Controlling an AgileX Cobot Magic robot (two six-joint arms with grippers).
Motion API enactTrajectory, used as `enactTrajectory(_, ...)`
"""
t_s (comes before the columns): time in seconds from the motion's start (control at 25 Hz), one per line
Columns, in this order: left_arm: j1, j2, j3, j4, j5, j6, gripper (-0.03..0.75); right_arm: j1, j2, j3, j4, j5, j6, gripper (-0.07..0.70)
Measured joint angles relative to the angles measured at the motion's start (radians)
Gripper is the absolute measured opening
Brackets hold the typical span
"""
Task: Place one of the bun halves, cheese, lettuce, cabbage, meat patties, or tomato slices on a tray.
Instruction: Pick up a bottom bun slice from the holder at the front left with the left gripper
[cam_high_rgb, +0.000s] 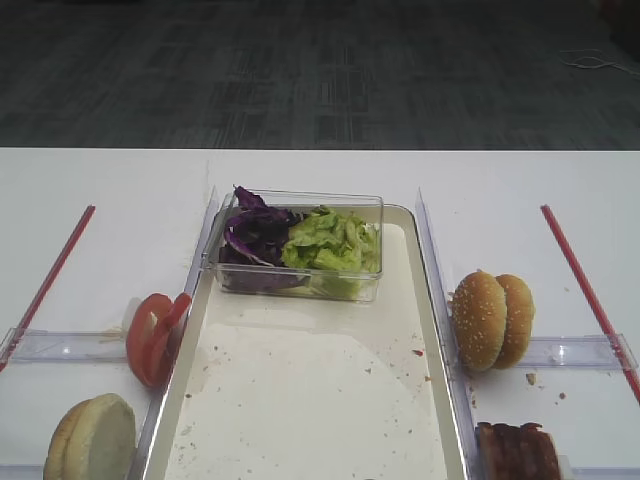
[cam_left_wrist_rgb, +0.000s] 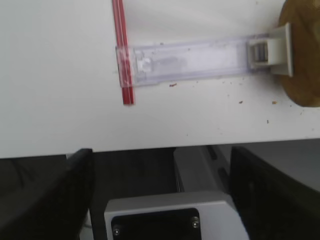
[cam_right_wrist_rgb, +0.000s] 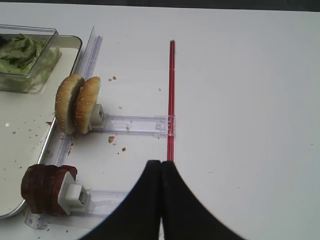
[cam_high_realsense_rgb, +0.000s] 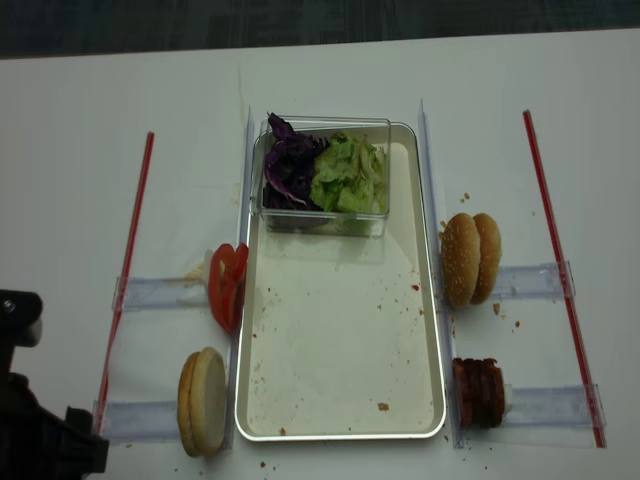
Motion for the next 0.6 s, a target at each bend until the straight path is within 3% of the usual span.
enactTrajectory(0.2, 0.0, 0.154, -0.005, 0.0, -0.002, 0.0, 0.544, 0.0, 0.0, 0.0, 0.0, 0.0, 0.0, 0.315)
enactTrajectory(0.6, 0.0, 0.214, -0.058, 0.0, -0.016, -0.063, 0.544, 0.0, 0.0, 0.0, 0.0, -0.003, 0.0, 0.315)
